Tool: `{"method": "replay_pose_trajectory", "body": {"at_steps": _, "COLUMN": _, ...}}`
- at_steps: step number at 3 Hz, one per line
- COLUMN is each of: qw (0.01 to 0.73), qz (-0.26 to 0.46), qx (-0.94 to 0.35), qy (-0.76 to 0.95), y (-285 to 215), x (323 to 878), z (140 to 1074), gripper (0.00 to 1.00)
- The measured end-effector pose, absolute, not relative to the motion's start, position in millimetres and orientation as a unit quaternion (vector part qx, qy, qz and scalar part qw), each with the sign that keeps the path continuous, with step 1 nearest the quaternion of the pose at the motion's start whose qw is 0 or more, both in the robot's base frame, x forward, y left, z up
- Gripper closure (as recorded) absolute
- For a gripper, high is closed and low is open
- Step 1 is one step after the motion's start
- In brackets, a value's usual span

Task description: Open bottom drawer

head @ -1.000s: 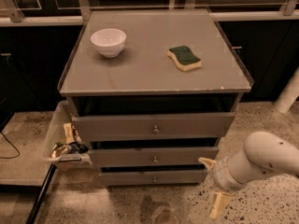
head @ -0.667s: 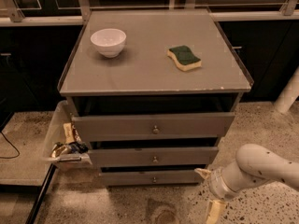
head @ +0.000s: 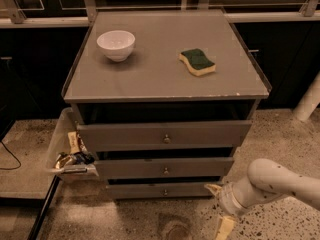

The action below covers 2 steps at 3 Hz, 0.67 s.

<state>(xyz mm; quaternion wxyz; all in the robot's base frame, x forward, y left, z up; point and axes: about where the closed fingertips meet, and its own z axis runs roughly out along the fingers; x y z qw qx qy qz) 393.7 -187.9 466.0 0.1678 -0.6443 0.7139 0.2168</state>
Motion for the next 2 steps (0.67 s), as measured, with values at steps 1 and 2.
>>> {"method": "replay_pose_trajectory", "body": {"at_steps": 1, "qw": 0.191, "qz": 0.226, "qx": -0.661, "qy": 0.689, "y": -176.1, "x": 406.7, "z": 408.4, "gripper": 0.00}}
{"method": "replay_pose_trajectory", "body": {"at_steps": 2, "qw": 0.235, "qz": 0.229, "qx": -0.693, "qy": 0.642, "y": -163.6, "x": 425.8, "z": 360.7, "gripper": 0.00}}
